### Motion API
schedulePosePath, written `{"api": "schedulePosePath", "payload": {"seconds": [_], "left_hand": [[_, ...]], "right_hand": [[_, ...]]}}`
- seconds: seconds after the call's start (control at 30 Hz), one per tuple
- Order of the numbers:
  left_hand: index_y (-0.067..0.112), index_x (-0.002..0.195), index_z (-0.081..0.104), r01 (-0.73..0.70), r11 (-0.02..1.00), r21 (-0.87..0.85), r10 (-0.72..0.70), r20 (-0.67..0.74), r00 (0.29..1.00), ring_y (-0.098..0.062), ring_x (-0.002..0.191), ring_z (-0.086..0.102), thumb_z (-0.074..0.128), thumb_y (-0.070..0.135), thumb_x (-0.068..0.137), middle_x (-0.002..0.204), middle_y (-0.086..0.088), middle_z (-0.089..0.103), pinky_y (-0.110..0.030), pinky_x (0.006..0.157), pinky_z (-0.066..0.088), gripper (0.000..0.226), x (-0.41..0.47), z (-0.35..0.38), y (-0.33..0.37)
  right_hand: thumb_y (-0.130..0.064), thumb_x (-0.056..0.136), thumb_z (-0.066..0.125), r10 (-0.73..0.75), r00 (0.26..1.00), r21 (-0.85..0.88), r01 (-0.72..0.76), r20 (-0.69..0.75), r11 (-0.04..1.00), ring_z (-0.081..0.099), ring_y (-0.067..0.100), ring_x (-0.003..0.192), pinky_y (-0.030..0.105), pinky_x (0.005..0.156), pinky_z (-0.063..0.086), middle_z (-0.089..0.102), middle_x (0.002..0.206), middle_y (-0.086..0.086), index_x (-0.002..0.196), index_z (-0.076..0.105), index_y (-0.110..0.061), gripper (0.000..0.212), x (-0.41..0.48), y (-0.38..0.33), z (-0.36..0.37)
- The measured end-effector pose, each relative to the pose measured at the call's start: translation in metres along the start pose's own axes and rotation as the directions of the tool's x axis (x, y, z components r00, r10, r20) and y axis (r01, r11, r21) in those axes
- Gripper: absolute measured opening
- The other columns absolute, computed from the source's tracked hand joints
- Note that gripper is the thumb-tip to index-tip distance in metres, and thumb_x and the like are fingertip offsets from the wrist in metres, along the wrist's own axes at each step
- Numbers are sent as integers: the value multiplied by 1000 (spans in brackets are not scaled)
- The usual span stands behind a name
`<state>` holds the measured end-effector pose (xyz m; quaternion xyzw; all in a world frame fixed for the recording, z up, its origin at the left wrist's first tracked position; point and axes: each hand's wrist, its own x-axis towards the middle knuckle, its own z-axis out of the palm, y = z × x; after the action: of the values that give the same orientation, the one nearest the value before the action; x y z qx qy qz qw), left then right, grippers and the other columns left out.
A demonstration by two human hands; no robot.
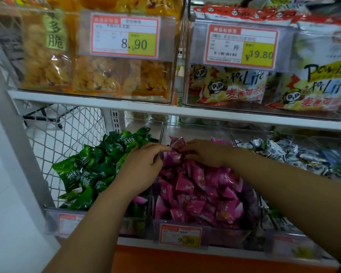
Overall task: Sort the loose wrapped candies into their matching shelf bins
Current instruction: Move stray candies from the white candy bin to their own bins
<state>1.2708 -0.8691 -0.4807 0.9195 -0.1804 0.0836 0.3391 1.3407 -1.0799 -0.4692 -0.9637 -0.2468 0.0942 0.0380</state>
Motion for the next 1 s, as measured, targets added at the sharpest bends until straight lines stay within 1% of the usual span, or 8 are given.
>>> {"api": "schedulePosePath", "payload": {"seconds": [0.17, 0.3, 0.43, 0.53, 0.63, 0.8, 0.9, 1.0], "left_hand": [[33, 126, 55, -2, 1000, -13, 2, 3, 1000, -9, 122, 44, 45, 13, 95, 138, 12, 47, -35, 108, 33, 39, 0, 1, -1], [34, 126, 55, 7, 1000, -2, -7, 4, 1000, -8, 121, 45, 45, 12, 95, 139, 12, 46, -39, 111, 29, 39, 1, 1, 2], [34, 126, 55, 26, 999, 34, -27, 7, 1000, -7, 116, 47, 43, 12, 96, 136, 11, 48, -41, 111, 29, 39, -1, 0, 7], [35, 127, 54, 31, 997, 72, -31, 8, 999, -8, 114, 49, 42, 11, 96, 135, 10, 48, -37, 109, 32, 40, -1, 0, 10], [32, 128, 54, 25, 996, 86, -26, 8, 1000, -11, 117, 49, 42, 10, 96, 140, 8, 45, -25, 97, 38, 41, -2, -1, 13], [24, 129, 54, 37, 997, 67, -31, -84, 996, -15, 105, 56, 42, 8, 97, 134, 0, 50, -22, 83, 43, 38, -2, -5, 25], [25, 126, 57, 33, 999, 16, -29, -200, 979, -10, 79, 56, 44, 6, 96, 119, 5, 54, -14, 66, 41, 38, -14, -11, 30], [25, 122, 62, 43, 999, 23, -34, -313, 949, -7, 87, 53, 47, 5, 95, 122, 3, 59, -21, 74, 42, 37, -32, -23, 22]], "right_hand": [[-37, 101, 34, 75, 996, 184, -66, -44, 981, 30, 23, 139, 31, 112, 23, 30, 153, 4, 149, 24, -22, 51, -32, -11, -20], [-47, 97, 40, 146, 983, 145, -161, 112, 976, 41, 23, 131, 35, 108, 35, 36, 150, 6, 149, 19, -24, 61, -62, -14, -9], [-58, 94, 36, 74, 977, 66, -89, 200, 994, -4, 27, 146, 49, 118, 9, -10, 160, -4, 148, -5, -42, 70, -73, -35, 23], [-60, 94, 32, 0, 986, -6, 1, 166, 1000, -12, 25, 146, 57, 116, 6, -24, 156, -11, 147, -2, -47, 64, -68, -50, 33], [-58, 95, 31, -40, 989, -78, 51, 140, 996, -10, 24, 146, 58, 116, 5, -20, 157, -10, 148, 3, -45, 61, -70, -51, 37], [-52, 97, 34, -23, 995, -90, 31, 93, 995, -2, 22, 147, 48, 119, 8, -4, 160, -5, 148, 7, -45, 58, -102, -40, 25], [-45, 98, 38, -10, 998, -28, 8, -57, 1000, 10, 20, 146, 34, 116, 16, 6, 160, -4, 148, 11, -44, 56, -121, -44, 11], [-43, 99, 38, -77, 985, -28, 74, -155, 997, 17, 15, 143, 29, 114, 19, 16, 158, -6, 147, 23, -40, 51, -130, -57, 0]]}}
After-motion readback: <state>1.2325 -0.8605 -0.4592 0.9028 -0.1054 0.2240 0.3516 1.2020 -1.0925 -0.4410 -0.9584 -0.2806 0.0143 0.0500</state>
